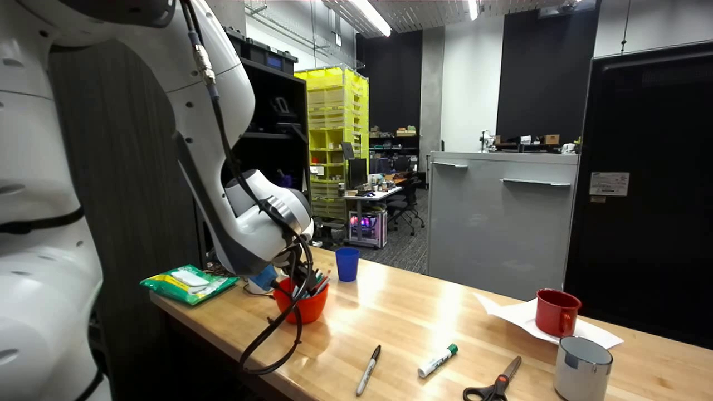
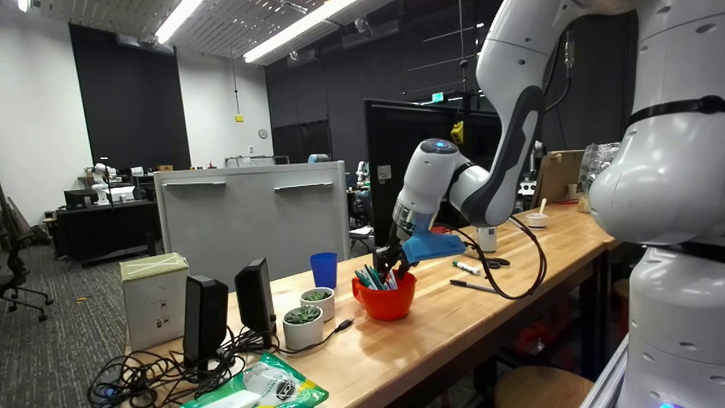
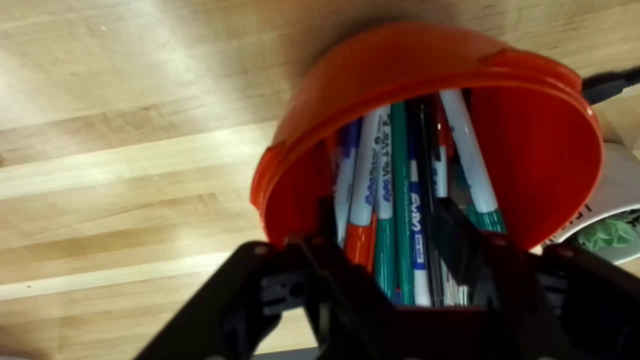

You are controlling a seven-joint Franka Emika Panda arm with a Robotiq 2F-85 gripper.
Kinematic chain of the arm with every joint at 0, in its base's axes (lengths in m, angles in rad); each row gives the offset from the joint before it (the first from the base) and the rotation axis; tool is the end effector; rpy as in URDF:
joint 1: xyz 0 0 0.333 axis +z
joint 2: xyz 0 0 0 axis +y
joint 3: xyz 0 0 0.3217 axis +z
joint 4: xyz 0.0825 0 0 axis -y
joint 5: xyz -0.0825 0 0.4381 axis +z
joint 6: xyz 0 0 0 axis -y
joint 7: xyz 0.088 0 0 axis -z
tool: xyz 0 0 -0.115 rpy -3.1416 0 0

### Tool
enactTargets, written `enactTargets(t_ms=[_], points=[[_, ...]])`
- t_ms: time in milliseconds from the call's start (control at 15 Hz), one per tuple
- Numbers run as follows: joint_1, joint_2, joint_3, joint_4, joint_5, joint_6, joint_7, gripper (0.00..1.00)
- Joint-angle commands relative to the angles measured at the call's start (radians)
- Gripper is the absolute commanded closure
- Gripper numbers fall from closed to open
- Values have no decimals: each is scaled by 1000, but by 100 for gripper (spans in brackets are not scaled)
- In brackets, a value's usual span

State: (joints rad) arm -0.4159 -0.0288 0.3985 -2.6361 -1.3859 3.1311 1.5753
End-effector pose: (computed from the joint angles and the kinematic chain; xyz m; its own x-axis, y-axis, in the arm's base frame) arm 0.4412 0.0764 0.2283 0.8430 -0.1975 0.5003 -0.1848 -0.9799 -0.0755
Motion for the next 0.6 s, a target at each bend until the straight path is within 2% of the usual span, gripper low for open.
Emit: enactTargets(t_ms=[0,200,533], points=[[6,38,6,13,19,8,-25,78],[7,60,10,18,21,9,-31,100],[8,66,10,27,21,8,-39,100]])
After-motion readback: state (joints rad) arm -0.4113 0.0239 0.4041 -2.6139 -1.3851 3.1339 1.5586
